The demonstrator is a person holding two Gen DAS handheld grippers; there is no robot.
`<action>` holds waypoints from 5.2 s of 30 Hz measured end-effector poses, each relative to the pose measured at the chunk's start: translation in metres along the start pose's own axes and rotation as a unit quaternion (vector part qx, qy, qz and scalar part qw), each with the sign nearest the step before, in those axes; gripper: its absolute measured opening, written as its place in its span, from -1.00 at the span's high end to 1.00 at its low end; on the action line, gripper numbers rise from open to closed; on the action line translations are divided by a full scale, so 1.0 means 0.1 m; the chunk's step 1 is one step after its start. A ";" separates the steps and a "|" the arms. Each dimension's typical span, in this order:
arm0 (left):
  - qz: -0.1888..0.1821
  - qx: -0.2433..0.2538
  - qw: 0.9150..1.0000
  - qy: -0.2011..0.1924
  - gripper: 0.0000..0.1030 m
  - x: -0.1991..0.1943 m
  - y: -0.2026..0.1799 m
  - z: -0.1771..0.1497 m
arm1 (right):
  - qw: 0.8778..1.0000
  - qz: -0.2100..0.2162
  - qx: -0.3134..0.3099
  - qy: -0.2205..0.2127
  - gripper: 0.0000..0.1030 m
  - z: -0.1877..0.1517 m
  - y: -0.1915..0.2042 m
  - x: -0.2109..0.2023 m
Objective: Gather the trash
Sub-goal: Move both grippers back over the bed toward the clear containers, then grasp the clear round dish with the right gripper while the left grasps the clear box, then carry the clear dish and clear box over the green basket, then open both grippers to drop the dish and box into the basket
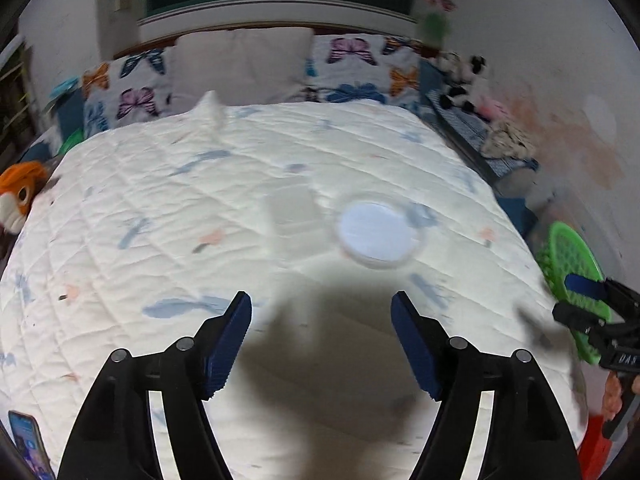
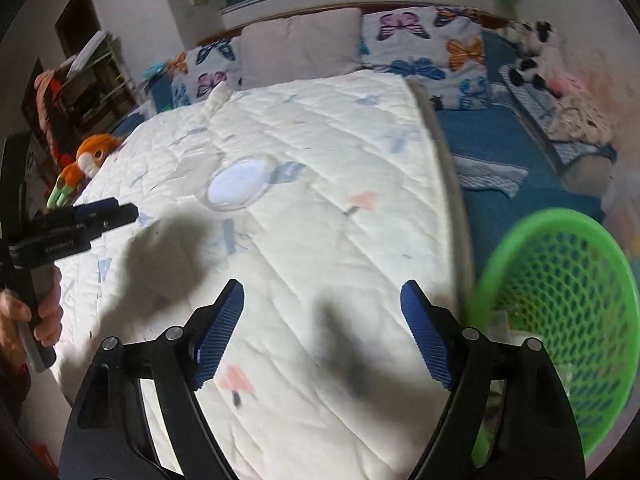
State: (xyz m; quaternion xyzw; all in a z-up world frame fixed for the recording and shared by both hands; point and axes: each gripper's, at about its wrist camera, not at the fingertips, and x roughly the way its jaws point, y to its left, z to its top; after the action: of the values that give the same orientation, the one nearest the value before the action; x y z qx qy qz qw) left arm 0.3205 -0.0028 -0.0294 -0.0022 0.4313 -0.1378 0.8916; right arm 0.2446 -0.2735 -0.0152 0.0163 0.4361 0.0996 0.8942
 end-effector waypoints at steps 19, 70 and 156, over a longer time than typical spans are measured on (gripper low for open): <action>0.033 -0.086 0.996 0.015 -0.79 0.30 0.83 0.22 | 0.995 0.021 -0.095 0.024 -0.73 0.59 0.84 1.08; 0.028 -0.059 0.997 0.041 -0.02 1.14 0.11 0.67 | 0.999 0.015 -0.047 0.018 -0.70 0.26 0.28 0.82; -0.152 0.122 0.979 0.063 0.00 0.31 -3.22 -0.05 | 0.973 -0.124 0.192 -0.033 -0.72 -1.19 -1.99 -1.18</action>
State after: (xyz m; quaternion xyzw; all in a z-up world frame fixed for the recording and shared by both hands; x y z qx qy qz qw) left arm 0.2562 -0.3194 -0.0170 0.0496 0.4614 -0.3235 0.8246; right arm 0.1132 -0.4982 -0.0198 0.1372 0.4159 -0.0980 0.8937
